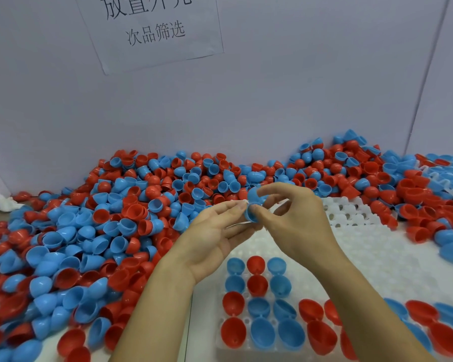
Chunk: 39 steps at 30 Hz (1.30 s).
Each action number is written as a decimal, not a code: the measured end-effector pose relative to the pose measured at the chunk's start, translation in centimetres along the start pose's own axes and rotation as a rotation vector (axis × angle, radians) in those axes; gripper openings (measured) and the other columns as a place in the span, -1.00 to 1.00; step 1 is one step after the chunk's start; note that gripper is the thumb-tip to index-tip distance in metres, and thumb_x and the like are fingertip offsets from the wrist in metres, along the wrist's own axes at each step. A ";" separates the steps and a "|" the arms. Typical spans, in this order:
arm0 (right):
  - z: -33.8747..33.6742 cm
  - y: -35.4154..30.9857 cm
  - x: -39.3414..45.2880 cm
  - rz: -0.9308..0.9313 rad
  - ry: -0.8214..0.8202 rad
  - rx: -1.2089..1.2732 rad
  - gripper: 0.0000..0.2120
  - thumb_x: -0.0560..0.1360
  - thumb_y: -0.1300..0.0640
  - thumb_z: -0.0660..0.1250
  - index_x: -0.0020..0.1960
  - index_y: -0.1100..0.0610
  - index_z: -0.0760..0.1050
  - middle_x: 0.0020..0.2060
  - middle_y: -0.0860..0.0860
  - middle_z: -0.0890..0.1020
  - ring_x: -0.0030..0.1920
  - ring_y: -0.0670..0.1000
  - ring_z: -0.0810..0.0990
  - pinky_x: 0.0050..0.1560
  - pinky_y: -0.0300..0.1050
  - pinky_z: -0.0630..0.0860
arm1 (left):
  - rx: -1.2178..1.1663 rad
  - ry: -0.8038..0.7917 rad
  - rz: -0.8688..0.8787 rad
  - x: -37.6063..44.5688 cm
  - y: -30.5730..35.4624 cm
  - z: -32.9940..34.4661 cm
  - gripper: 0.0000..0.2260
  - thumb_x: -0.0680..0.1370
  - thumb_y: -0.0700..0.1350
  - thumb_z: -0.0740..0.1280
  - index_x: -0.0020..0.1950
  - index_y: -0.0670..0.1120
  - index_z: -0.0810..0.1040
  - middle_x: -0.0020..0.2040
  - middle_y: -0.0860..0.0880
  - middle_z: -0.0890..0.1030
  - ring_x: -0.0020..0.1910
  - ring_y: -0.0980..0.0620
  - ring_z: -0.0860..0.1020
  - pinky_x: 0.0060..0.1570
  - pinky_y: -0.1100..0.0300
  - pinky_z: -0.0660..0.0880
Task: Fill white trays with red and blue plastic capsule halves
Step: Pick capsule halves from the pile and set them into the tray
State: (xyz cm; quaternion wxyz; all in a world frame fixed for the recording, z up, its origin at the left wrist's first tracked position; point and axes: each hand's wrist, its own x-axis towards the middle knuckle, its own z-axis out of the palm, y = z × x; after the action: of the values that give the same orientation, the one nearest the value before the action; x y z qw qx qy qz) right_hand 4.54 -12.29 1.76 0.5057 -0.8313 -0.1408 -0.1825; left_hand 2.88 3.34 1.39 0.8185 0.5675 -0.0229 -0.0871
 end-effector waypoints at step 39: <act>-6.3 2.2 0.9 0.223 -0.587 -0.502 -0.77 0.60 -0.02 0.31 -0.10 0.00 0.70 -0.42 -0.17 0.63 -0.51 -0.16 0.50 -0.44 -0.32 0.42 | 1.015 0.828 0.375 0.6 2.2 -5.3 -0.84 0.59 -0.24 0.33 0.07 -0.04 0.65 -0.10 0.12 0.60 -0.22 0.26 0.52 -0.41 0.48 0.36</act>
State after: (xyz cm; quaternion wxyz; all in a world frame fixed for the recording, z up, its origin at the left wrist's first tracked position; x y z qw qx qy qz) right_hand 5.19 -18.87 3.12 0.2421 -0.9560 -0.1392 0.0898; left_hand 4.50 8.88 1.57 0.3933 0.8542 0.1563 0.3019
